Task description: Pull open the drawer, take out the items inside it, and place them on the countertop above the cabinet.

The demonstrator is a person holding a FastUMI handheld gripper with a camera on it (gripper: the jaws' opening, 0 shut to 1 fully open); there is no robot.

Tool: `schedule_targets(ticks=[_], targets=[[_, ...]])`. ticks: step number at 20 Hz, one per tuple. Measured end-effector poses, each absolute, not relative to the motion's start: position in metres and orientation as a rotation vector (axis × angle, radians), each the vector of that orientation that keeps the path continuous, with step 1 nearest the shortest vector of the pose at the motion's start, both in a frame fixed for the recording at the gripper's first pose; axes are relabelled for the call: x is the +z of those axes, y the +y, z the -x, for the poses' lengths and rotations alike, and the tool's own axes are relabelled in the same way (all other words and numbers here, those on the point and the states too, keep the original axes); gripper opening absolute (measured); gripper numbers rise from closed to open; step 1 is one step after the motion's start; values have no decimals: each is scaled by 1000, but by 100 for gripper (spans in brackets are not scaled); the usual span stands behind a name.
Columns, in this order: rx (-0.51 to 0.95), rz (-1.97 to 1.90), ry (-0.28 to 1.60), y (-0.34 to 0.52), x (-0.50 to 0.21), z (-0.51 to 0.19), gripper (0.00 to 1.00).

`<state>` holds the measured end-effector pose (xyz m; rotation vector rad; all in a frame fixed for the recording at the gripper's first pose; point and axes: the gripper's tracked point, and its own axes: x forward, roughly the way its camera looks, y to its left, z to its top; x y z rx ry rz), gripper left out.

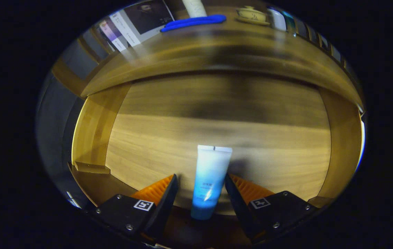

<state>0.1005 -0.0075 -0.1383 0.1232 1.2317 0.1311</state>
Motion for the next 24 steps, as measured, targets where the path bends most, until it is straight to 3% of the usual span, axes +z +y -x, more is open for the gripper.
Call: schedule_targets(ticks=[4,6,11,24], targets=[[113,-59,1210,-18,-143,-102,80],[118,-54,1190,-18,-142,-102,57],[154,-47,1133,-16,-138,-107,46],[117,-20,855,-20,-107,-133,43]])
